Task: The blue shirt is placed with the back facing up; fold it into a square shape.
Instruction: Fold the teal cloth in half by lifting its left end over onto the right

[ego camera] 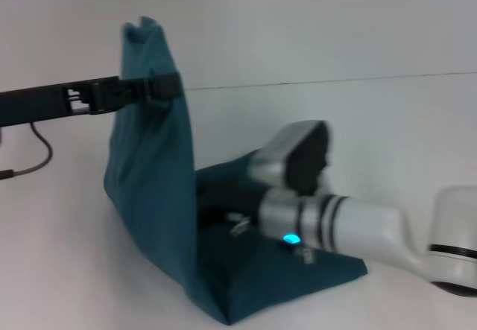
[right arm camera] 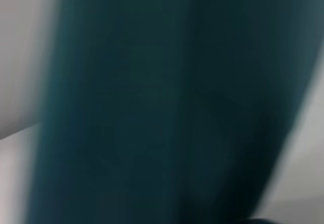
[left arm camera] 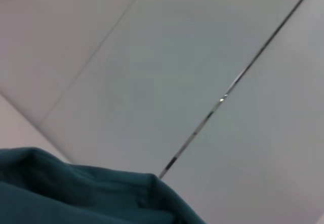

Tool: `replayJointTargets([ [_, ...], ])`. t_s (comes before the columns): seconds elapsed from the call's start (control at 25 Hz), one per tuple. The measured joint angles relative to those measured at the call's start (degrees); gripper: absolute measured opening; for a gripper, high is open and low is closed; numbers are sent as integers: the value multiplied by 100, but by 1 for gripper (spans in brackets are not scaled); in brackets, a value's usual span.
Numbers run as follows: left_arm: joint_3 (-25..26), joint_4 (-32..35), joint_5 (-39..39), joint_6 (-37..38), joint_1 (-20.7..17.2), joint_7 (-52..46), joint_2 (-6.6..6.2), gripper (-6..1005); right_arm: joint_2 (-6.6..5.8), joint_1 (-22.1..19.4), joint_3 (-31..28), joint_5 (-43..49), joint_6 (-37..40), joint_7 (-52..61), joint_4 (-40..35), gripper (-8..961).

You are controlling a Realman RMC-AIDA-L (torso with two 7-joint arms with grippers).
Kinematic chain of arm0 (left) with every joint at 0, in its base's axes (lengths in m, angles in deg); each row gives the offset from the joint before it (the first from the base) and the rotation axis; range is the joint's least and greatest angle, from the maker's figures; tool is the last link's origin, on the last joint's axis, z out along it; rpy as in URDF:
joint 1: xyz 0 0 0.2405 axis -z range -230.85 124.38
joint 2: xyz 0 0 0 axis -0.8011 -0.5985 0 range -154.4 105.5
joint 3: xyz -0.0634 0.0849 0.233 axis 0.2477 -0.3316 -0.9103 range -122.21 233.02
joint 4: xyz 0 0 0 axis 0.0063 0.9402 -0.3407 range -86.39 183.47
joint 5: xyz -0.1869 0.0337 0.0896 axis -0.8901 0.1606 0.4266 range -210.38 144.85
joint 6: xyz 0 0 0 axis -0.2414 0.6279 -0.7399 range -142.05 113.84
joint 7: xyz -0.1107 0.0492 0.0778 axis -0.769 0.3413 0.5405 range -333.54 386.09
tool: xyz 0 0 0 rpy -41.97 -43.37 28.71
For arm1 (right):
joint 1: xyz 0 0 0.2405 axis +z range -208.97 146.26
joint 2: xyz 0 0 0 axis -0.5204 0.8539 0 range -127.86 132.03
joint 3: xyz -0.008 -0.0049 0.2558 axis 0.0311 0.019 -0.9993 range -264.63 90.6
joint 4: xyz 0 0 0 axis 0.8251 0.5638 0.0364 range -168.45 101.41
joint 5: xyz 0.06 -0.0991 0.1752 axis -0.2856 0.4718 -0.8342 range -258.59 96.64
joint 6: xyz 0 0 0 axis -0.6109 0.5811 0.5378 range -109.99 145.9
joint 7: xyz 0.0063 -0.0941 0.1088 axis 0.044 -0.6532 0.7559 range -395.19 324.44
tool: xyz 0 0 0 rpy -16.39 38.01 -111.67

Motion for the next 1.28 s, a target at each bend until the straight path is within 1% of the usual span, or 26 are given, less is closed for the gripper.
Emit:
replayJointTargets([
  [0.12,-63,-15,-120,-61,46,8,168,33,-88,-358,-387,-8,133,-1,-335,17],
  [0.2,-135,-46,-173,-182,114,73,343,33,-130,-563,-512,-7,439,320,-833,17],
  [0.24,-181,-58,-179,-270,150,107,424,33,-144,-649,-536,-11,626,579,-1163,17],
  [0.28,-270,-86,-184,-448,196,167,558,33,-150,-724,-508,-10,841,892,-1531,17],
  [0.32,-314,-104,-185,-541,221,200,616,33,-154,-794,-459,-10,1034,1200,-1874,17],
  [0.36,-430,-200,-200,-768,281,278,714,33,-154,-843,-412,-10,1192,1436,-2140,18],
  [0.4,-572,-397,-237,-980,362,388,765,33,-156,-910,-343,-12,1366,1684,-2447,18],
  [0.48,-769,-836,-340,-1322,517,618,797,34,-163,-1020,-257,-26,1591,1984,-2844,19],
  [0.6,-913,-1641,-552,-1793,773,1108,814,34,-198,-1148,-182,-44,1775,2229,-3171,25],
  [0.76,-927,-2645,-880,-2302,1051,1893,860,34,-242,-1224,-118,-45,1797,2283,-3258,33],
  [0.88,-902,-3631,-1195,-2869,1235,2655,869,33,-250,-1237,14,-41,1794,2286,-3267,39],
  [1.0,-877,-4243,-1478,-3126,1297,3415,870,33,-239,-1237,164,-52,1758,2318,-3273,46],
  [1.04,-873,-4376,-1550,-3149,1302,3600,871,76,-238,-1237,176,-59,1754,2366,-3276,48],
  [1.12,-867,-4431,-1603,-3137,1269,3724,872,158,-253,-1237,179,-74,1752,2490,-3299,52],
  [1.2,-866,-4399,-1621,-3008,1164,3760,873,232,-293,-1248,179,-82,1778,2614,-3330,56],
  [1.28,-866,-4319,-1644,-2664,1027,3818,873,308,-357,-1264,185,-79,1837,2753,-3351,60],
])
